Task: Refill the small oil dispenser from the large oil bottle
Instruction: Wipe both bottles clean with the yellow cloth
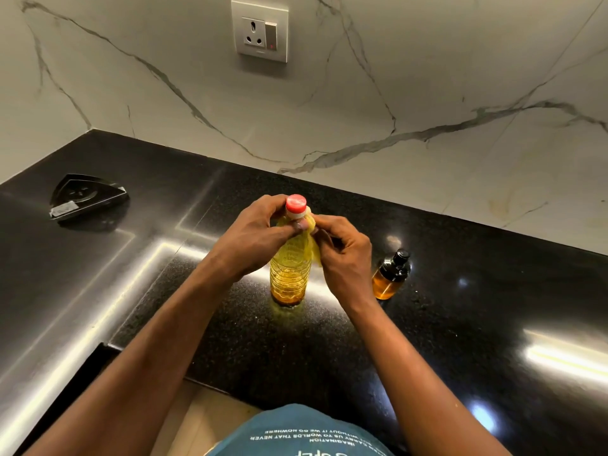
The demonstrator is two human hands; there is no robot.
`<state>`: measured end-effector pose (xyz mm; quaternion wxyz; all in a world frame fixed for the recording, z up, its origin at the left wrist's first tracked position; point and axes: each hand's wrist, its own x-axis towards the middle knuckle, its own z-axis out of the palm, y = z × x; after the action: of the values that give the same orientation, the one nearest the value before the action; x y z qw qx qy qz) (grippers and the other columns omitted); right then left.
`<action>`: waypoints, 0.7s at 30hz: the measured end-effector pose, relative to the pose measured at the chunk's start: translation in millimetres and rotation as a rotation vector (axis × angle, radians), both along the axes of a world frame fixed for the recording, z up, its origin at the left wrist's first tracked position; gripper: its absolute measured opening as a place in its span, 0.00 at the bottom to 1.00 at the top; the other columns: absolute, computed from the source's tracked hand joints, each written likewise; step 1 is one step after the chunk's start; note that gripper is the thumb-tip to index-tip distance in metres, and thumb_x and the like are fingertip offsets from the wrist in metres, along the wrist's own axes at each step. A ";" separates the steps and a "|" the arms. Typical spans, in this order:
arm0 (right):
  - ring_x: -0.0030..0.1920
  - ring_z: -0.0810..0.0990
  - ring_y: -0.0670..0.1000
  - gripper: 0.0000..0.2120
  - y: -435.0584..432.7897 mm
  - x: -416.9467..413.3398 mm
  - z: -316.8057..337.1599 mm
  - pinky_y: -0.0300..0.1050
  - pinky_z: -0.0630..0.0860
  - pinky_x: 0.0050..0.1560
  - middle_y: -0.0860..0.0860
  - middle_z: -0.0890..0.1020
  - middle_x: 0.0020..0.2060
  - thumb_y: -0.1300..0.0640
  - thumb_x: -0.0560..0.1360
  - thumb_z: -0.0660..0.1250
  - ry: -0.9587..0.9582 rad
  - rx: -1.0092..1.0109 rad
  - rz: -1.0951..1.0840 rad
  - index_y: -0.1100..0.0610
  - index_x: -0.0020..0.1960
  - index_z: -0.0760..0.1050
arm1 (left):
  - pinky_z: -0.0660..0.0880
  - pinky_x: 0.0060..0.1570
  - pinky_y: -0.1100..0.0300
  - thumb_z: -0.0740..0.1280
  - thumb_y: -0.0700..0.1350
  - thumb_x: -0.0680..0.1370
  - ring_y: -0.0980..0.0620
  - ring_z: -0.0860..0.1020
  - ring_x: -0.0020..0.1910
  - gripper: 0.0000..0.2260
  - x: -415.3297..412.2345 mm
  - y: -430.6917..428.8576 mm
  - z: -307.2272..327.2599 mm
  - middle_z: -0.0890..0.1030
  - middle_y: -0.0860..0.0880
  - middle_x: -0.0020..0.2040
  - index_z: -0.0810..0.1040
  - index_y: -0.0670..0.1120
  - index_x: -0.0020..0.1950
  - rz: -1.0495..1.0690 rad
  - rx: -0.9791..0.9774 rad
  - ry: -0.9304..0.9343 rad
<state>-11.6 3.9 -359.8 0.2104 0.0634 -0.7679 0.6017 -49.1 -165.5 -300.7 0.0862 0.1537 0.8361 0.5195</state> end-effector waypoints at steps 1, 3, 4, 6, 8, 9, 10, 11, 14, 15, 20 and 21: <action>0.57 0.84 0.47 0.16 0.0 -0.1 -3.4 0.46 0.82 0.58 0.50 0.86 0.55 0.68 0.80 0.69 -0.011 -0.004 -0.002 0.51 0.60 0.83 | 0.75 0.62 0.56 0.73 0.48 0.79 0.53 0.76 0.63 0.14 -0.9 -0.7 0.2 0.78 0.50 0.63 0.78 0.54 0.64 0.000 -0.005 0.004; 0.56 0.85 0.49 0.17 2.1 1.0 -14.3 0.54 0.83 0.57 0.49 0.86 0.53 0.68 0.79 0.70 -0.064 -0.001 -0.017 0.50 0.59 0.84 | 0.77 0.63 0.53 0.72 0.47 0.79 0.54 0.78 0.61 0.12 -2.5 -2.1 0.3 0.81 0.51 0.59 0.80 0.51 0.63 -0.006 -0.014 0.010; 0.54 0.85 0.49 0.17 4.0 2.0 -19.1 0.57 0.83 0.56 0.48 0.86 0.52 0.69 0.79 0.70 -0.094 0.017 -0.030 0.48 0.58 0.84 | 0.78 0.62 0.53 0.72 0.46 0.80 0.55 0.80 0.59 0.11 -2.6 -2.5 0.8 0.82 0.52 0.57 0.80 0.50 0.62 -0.013 -0.012 0.011; 0.53 0.85 0.48 0.18 7.0 4.1 -23.2 0.58 0.82 0.55 0.48 0.86 0.50 0.70 0.78 0.69 -0.137 0.044 -0.043 0.47 0.57 0.83 | 0.78 0.62 0.53 0.72 0.45 0.80 0.57 0.80 0.58 0.12 -1.9 -2.2 2.6 0.83 0.53 0.55 0.80 0.50 0.63 -0.022 -0.012 0.017; 0.53 0.85 0.48 0.18 7.9 5.4 -18.2 0.55 0.83 0.56 0.49 0.87 0.50 0.69 0.79 0.69 -0.147 0.030 -0.036 0.48 0.56 0.83 | 0.78 0.63 0.52 0.72 0.45 0.80 0.57 0.80 0.59 0.13 -1.8 -1.8 3.8 0.82 0.53 0.56 0.80 0.50 0.64 -0.023 -0.019 0.025; 0.53 0.85 0.48 0.17 7.5 5.8 -12.7 0.53 0.83 0.57 0.50 0.87 0.51 0.69 0.79 0.69 -0.143 0.006 -0.026 0.48 0.56 0.84 | 0.77 0.63 0.52 0.72 0.45 0.80 0.56 0.80 0.59 0.14 -2.0 -2.0 4.3 0.82 0.52 0.57 0.80 0.50 0.65 -0.028 -0.018 0.018; 0.53 0.85 0.48 0.16 6.7 6.0 -6.4 0.50 0.83 0.56 0.50 0.87 0.51 0.70 0.79 0.68 -0.136 -0.028 -0.018 0.50 0.56 0.84 | 0.77 0.64 0.52 0.71 0.44 0.80 0.56 0.80 0.60 0.14 -1.8 -2.1 5.1 0.82 0.52 0.57 0.80 0.50 0.66 -0.044 -0.007 -0.002; 0.53 0.85 0.48 0.16 5.7 5.5 -0.3 0.47 0.83 0.55 0.51 0.87 0.51 0.69 0.79 0.68 -0.126 -0.063 -0.012 0.50 0.55 0.83 | 0.77 0.64 0.53 0.70 0.44 0.81 0.55 0.80 0.61 0.14 -1.7 -2.5 5.5 0.82 0.52 0.59 0.79 0.50 0.67 -0.063 0.007 -0.030; 0.52 0.85 0.48 0.15 2.1 2.5 6.4 0.44 0.83 0.54 0.52 0.86 0.51 0.67 0.81 0.68 -0.102 -0.114 -0.019 0.48 0.56 0.83 | 0.75 0.65 0.54 0.68 0.44 0.82 0.54 0.77 0.64 0.14 0.4 -0.3 5.6 0.80 0.51 0.63 0.77 0.51 0.69 -0.090 0.019 -0.065; 0.52 0.85 0.49 0.13 0.4 2.6 3.8 0.45 0.83 0.53 0.52 0.86 0.51 0.66 0.81 0.68 -0.109 -0.109 -0.038 0.50 0.57 0.84 | 0.75 0.64 0.54 0.68 0.44 0.83 0.53 0.76 0.65 0.14 0.7 0.8 5.2 0.77 0.50 0.64 0.77 0.52 0.68 -0.080 0.000 -0.058; 0.48 0.85 0.48 0.10 -5.9 17.9 -17.6 0.54 0.84 0.49 0.50 0.86 0.47 0.65 0.80 0.69 -0.113 0.005 -0.168 0.55 0.56 0.85 | 0.72 0.69 0.50 0.68 0.45 0.83 0.50 0.73 0.69 0.21 0.2 -0.9 5.5 0.74 0.49 0.69 0.70 0.57 0.75 -0.043 -0.064 -0.016; 0.48 0.85 0.47 0.10 -7.1 20.2 -17.5 0.54 0.84 0.49 0.49 0.86 0.47 0.66 0.79 0.70 -0.094 0.017 -0.170 0.54 0.56 0.85 | 0.72 0.69 0.50 0.68 0.44 0.82 0.51 0.73 0.69 0.23 0.3 -1.3 6.0 0.75 0.50 0.69 0.69 0.56 0.76 -0.031 -0.064 -0.011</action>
<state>8.5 -3.2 -377.3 0.2239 -0.0283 -0.7846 0.5775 -48.8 -166.7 -294.7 0.1037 0.1611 0.8492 0.4921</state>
